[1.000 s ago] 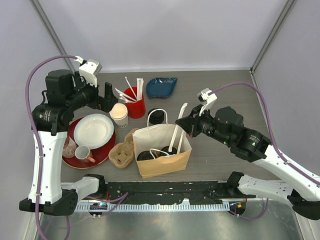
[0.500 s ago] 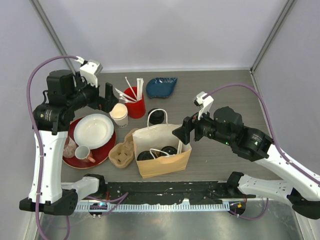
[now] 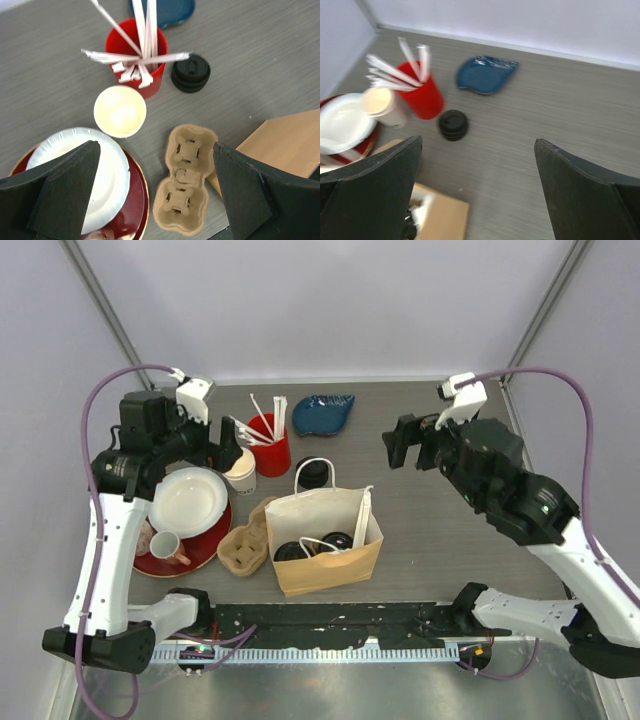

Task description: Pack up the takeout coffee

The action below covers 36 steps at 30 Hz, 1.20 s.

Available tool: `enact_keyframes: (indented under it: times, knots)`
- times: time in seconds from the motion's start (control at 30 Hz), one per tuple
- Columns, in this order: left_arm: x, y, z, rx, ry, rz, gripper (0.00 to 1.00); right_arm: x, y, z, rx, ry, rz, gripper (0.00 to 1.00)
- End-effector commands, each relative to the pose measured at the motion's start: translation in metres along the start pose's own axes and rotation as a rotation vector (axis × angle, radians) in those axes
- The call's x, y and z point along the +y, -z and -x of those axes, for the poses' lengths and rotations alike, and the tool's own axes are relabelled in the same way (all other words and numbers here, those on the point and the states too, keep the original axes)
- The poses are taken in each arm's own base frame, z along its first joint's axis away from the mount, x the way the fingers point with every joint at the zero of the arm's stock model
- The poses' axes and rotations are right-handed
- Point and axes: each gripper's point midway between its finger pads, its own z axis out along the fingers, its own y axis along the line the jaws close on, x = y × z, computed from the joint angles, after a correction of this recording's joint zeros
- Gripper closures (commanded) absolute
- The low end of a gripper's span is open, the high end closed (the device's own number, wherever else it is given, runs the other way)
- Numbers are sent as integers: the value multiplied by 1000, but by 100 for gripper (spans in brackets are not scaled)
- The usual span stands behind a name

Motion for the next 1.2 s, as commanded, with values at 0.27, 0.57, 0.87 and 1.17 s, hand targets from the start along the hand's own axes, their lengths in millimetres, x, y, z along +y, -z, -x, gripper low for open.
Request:
enact_keyframes:
  times: [0.27, 0.57, 0.87, 1.17]
  knots:
    - [39, -56, -60, -128, -23, 165, 0, -197, -70, -99, 88, -94, -458, 1]
    - [51, -63, -109, -214, -10, 262, 0, -230, -60, -192, 44, -139, -526, 1]
    - [75, -75, -149, -253, -1, 399, 0, -228, -47, -229, -46, -103, -512, 3]
    - [88, -75, -171, -257, 41, 485, 0, -225, -49, -229, -58, -118, -491, 3]
